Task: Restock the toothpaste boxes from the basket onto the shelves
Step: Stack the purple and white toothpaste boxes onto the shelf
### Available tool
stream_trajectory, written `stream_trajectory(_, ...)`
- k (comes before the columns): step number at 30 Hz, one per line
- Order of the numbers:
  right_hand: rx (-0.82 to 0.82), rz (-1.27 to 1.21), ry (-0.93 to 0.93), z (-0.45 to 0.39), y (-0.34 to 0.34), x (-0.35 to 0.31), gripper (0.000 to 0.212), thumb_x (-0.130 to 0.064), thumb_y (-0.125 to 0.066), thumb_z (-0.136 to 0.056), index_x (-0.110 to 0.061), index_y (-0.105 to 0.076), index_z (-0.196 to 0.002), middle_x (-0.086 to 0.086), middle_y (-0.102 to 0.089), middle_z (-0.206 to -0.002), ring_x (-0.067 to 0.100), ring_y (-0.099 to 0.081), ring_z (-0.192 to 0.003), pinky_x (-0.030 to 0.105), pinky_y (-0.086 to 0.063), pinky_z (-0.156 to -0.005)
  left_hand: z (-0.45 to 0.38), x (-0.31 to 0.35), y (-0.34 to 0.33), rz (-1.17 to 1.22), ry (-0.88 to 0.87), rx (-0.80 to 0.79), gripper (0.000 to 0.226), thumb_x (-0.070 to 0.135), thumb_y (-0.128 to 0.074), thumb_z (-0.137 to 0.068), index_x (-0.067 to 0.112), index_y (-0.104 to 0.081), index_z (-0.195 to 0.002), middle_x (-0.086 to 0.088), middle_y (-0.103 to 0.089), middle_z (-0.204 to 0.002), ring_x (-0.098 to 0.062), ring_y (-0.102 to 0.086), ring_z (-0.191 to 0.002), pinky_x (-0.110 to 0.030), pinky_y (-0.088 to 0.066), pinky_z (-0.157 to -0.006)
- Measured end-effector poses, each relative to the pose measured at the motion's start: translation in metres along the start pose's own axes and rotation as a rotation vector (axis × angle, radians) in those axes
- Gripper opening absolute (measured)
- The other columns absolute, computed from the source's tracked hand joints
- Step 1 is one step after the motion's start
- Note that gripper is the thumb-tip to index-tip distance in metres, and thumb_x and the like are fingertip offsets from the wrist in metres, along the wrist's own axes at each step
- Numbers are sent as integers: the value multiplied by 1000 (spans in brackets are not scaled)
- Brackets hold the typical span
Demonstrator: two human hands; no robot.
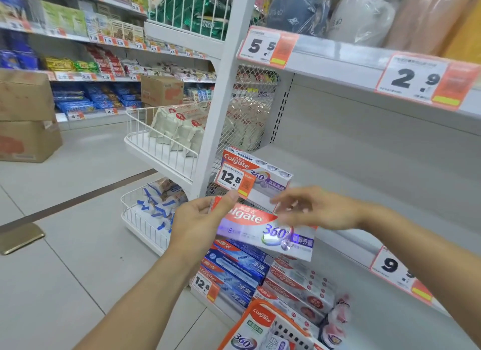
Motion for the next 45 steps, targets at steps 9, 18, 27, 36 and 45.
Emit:
stream_trajectory(9,410,-160,100,44,56,20,44,-32,-74,-76,-22,-69,-119,-11,-74,-113,11,-69,-108,16,-52,-90,-41,35,-12,-473,-418,72,41,44,-65,-92,18,-60,-123,8,-66,-108,-1,-64,-90,-20,-54,-74)
stream_trajectory(18,840,9,-23,-36,99,40,46,-23,-77,-87,-9,-66,-129,-1,-69,-117,12,-60,-92,23,-44,-85,-129,11,-57,-1006,-709,1,59,45,-65,-91,31,-45,-145,-7,-34,-152,-28,-26,-144,-47,-21,-121)
stream_trajectory(27,536,-358,-147,-80,66,57,37,-11,-72,-90,-12,-66,-127,5,-72,-114,18,-61,-89,19,-58,-73,-138,-9,-83,-1124,-683,-29,52,45,-54,-98,34,-41,-147,0,-27,-161,-22,-7,-152,-45,-8,-122)
stream_trajectory(36,431,-40,-174,-86,61,58,32,-24,-59,-100,-22,-65,-132,-4,-67,-129,12,-63,-102,30,-55,-93,-135,-6,-83,-1091,-634,-26,49,43,-56,-97,33,-45,-144,3,-30,-160,-21,-9,-152,-46,-11,-121)
stream_trajectory(45,779,217,-7,-53,59,24,18,-29,-66,-94,-24,-76,-109,-1,-63,-129,11,-59,-117,25,-44,-95,-123,-1,-90,-1112,-731,-8,46,28,-51,-98,23,-46,-144,-10,-31,-159,-30,-20,-149,-53,-17,-120)
Point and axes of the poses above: each hand's wrist, its own z-axis away from the middle knuckle, its own y-axis out of the back of the hand, x = y × z, the point moved 6 cm from there along -z, towards the middle knuckle
